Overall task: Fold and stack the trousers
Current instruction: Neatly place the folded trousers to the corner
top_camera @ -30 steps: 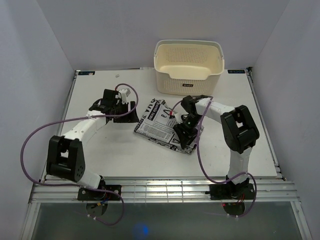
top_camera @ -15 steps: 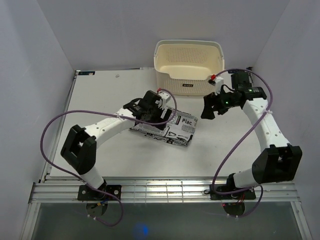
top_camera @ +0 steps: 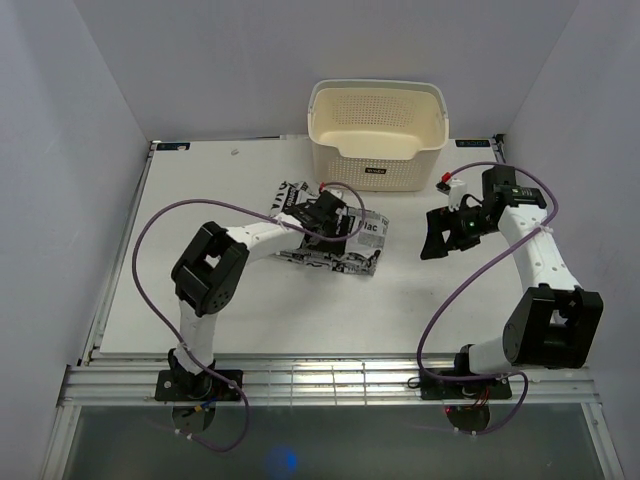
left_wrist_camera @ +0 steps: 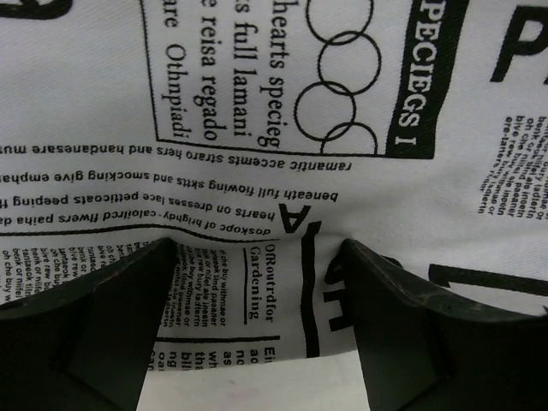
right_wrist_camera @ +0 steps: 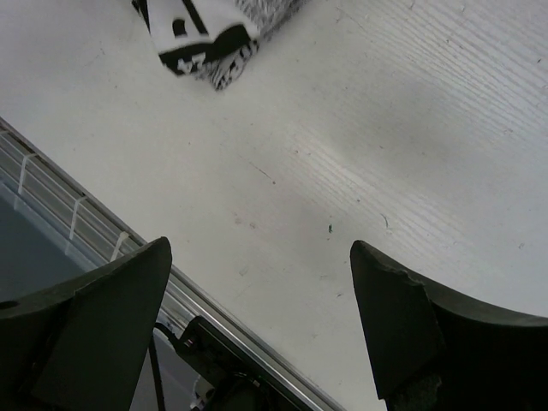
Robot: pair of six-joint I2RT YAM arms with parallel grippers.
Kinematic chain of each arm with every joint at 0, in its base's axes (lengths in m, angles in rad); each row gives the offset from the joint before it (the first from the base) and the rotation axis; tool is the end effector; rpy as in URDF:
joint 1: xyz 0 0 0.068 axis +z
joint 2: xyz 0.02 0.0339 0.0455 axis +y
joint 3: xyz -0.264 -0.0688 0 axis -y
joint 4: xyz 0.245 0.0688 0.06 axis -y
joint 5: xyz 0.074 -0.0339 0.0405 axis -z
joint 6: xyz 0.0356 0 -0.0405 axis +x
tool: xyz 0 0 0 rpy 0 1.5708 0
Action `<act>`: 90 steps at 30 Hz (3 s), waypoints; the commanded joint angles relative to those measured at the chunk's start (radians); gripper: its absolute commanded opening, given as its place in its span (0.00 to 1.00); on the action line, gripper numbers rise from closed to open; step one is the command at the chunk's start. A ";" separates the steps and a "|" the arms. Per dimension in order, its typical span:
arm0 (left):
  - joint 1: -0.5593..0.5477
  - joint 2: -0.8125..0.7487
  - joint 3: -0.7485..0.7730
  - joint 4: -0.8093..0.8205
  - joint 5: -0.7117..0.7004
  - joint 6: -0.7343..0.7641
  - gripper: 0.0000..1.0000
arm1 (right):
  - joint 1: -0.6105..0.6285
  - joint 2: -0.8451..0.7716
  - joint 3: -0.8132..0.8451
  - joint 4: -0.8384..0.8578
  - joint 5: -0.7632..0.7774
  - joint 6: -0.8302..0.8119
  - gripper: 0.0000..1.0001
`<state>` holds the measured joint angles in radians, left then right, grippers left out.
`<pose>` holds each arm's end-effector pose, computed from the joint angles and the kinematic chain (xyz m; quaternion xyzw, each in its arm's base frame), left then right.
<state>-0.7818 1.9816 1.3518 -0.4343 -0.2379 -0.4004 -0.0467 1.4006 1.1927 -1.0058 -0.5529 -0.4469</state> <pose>0.2979 -0.2839 0.1648 0.1530 0.9495 -0.0433 0.2707 0.2644 0.0064 0.2841 -0.2357 0.9182 0.2187 0.2313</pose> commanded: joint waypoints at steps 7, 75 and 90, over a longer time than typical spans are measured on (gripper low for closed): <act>0.418 0.063 -0.112 -0.172 -0.075 0.056 0.87 | -0.024 0.069 0.099 -0.047 -0.047 -0.027 0.90; 0.918 0.646 0.931 -0.193 0.170 0.614 0.98 | -0.032 0.041 0.036 -0.050 -0.038 -0.012 0.90; 0.901 0.315 0.943 0.216 0.178 0.617 0.98 | -0.032 -0.070 -0.044 0.003 -0.084 0.039 0.90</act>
<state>0.1093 2.5046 2.2749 -0.4019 -0.0486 0.2096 -0.0727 1.3808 1.1591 -1.0218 -0.5999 -0.4274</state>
